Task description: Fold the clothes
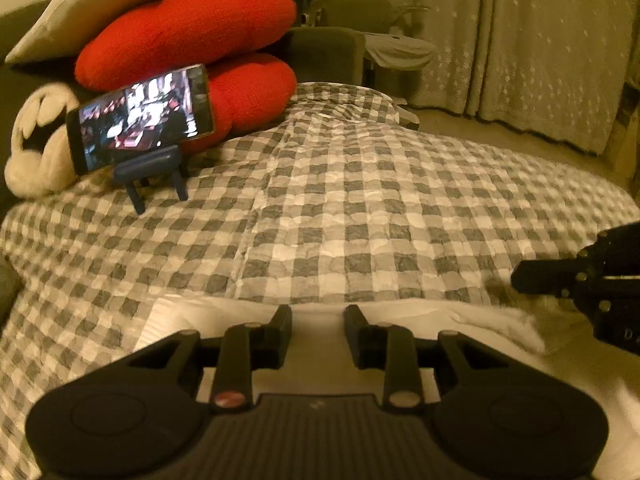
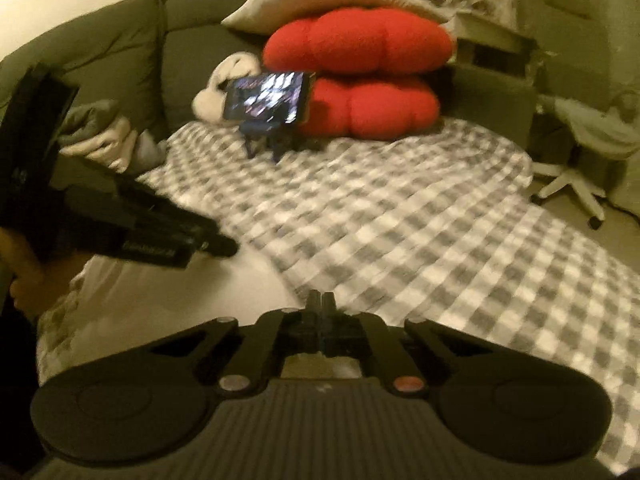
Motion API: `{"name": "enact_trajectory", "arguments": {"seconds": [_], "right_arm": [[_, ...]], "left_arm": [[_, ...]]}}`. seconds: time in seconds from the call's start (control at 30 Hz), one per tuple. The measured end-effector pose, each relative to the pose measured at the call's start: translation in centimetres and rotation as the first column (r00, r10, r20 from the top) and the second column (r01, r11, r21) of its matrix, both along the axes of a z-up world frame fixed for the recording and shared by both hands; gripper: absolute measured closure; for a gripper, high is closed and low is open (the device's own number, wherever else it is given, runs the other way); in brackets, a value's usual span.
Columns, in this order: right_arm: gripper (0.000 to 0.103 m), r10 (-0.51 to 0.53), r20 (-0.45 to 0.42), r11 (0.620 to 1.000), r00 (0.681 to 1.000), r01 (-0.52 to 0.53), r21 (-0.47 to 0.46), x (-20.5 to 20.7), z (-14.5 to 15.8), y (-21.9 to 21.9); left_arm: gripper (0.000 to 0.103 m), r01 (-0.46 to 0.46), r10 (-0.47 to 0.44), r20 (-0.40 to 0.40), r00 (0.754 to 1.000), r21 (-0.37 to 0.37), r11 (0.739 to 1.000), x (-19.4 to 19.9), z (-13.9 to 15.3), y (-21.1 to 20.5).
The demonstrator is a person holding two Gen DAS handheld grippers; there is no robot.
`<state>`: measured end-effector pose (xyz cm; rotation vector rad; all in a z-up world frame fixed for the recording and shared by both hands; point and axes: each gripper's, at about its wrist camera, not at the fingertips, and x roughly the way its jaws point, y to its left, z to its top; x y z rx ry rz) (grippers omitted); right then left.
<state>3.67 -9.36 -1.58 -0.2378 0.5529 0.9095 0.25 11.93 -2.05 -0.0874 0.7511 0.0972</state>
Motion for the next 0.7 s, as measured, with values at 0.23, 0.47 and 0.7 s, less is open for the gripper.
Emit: {"name": "enact_trajectory", "arguments": {"seconds": [0.23,0.47,0.7], "right_arm": [[0.103,-0.081,0.014,0.997,0.997,0.082,-0.014,0.9,-0.6,0.1],[0.065,-0.075,-0.074,0.997,0.994,0.076,0.011,1.5,-0.2,-1.1],[0.065,0.132,-0.058,0.987,0.990,-0.137,-0.081,-1.4,-0.1,-0.4]], "left_arm": [[0.073,-0.053,0.053,-0.004,0.999,-0.070,0.996,0.1,0.0,1.5],[0.073,-0.070,0.069,-0.013,0.998,-0.111,0.991,0.2,-0.1,1.9],[0.073,-0.087,0.085,-0.022,0.996,-0.149,0.985,0.2,-0.2,2.4]]}}
